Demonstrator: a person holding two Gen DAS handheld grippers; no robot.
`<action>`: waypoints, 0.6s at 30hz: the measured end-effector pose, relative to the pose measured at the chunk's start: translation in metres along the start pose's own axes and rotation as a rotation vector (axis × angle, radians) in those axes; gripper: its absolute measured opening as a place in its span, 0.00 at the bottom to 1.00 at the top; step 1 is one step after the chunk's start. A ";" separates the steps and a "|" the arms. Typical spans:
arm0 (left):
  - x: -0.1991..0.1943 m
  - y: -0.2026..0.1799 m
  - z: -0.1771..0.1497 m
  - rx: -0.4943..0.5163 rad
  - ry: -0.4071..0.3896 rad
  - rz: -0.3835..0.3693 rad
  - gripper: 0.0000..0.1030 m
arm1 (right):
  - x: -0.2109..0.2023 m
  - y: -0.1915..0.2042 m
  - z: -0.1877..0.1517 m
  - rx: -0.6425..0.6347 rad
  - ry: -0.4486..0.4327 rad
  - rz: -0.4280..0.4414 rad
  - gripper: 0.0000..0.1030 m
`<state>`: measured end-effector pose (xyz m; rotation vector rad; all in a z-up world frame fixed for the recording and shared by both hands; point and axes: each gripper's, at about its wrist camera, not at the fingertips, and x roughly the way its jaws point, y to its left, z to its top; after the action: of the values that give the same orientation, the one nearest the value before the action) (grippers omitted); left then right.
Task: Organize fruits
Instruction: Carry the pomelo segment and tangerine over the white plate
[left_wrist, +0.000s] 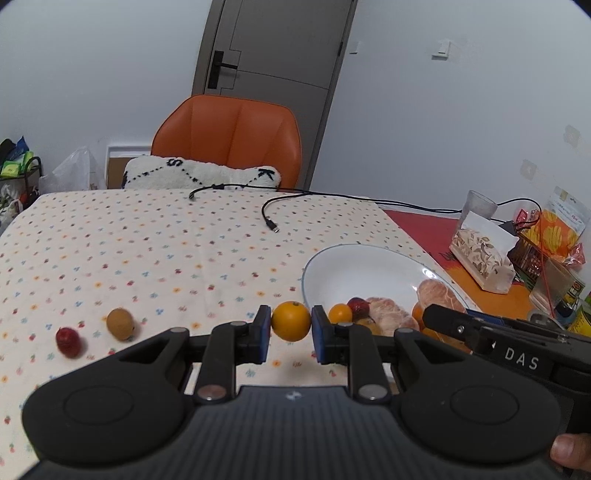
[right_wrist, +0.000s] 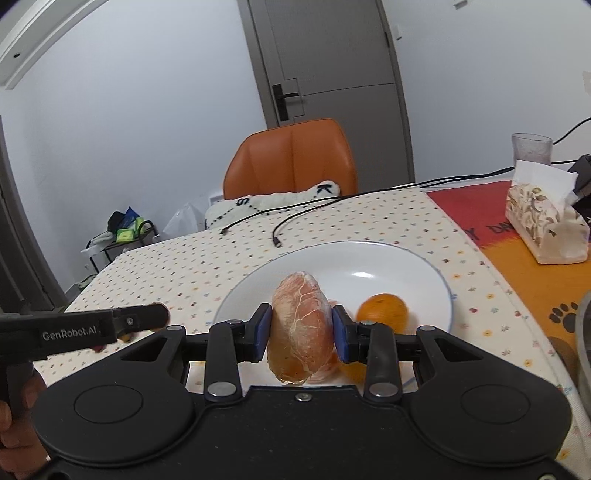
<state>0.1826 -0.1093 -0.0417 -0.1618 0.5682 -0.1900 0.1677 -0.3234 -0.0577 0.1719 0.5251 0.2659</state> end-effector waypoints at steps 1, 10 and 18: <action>0.002 -0.002 0.002 0.004 -0.001 0.000 0.21 | 0.001 -0.002 0.001 0.001 -0.001 -0.004 0.32; 0.024 -0.015 0.017 0.034 -0.004 -0.008 0.21 | 0.017 -0.017 0.007 0.006 0.002 -0.036 0.32; 0.051 -0.026 0.025 0.058 0.026 -0.014 0.21 | 0.035 -0.027 0.016 0.006 0.008 -0.051 0.32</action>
<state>0.2354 -0.1432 -0.0424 -0.1069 0.5868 -0.2226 0.2109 -0.3401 -0.0667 0.1629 0.5370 0.2157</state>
